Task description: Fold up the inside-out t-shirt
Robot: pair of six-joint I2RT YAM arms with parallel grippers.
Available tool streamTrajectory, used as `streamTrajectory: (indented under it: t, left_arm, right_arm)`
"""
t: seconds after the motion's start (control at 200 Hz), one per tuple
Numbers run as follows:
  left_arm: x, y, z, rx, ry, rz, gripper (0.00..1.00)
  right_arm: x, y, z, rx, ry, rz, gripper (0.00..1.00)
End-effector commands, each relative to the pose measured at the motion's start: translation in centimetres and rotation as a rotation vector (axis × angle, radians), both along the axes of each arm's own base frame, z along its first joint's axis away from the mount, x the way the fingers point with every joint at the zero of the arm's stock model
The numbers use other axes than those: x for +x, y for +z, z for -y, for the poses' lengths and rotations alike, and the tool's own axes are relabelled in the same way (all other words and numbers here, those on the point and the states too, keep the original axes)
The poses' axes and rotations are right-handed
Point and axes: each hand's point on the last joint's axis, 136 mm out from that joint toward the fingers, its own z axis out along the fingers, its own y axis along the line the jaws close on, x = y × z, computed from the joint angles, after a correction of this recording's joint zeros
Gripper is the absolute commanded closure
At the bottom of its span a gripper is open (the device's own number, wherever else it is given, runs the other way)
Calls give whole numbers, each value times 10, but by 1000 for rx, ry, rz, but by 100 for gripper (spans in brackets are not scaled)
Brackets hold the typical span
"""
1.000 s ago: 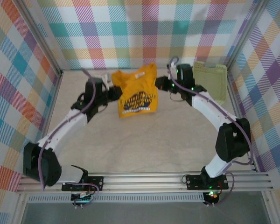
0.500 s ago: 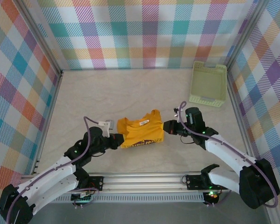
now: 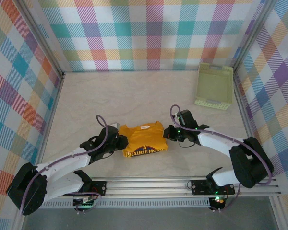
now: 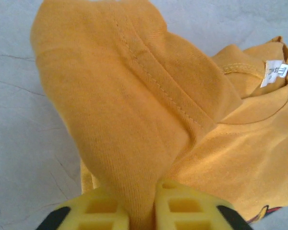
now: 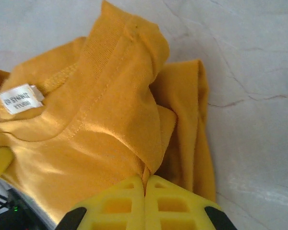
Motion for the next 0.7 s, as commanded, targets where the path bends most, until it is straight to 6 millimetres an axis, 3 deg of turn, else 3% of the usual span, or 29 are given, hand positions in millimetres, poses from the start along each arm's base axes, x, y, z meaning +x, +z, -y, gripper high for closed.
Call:
streamTrajectory:
  t: [0.0,0.055,0.155,0.275,0.365,0.475,0.58,0.695]
  left_arm:
    - [2,0,-15,116,45,-25,69]
    - [0,3,-30,193,76,-45,55]
    - [-1,27,-50,275,132,-35,40]
    - [-4,54,-51,255,145,-19,39]
    - [-7,62,-27,208,97,-12,39]
    - [-13,60,11,166,40,-12,39]
    - [-14,34,32,127,45,-70,39]
    - [-15,-6,28,195,90,-147,40]
  right_arm:
    - [10,2,8,-81,-36,5,100]
    - [13,11,12,-109,-38,29,89]
    - [16,39,17,-132,-29,99,57]
    - [11,59,23,-217,-10,140,40]
    - [0,61,15,-293,38,151,38]
    - [-15,54,-1,-343,90,156,40]
    - [-23,26,4,-406,54,72,42]
    - [-32,-11,12,-459,27,-21,44]
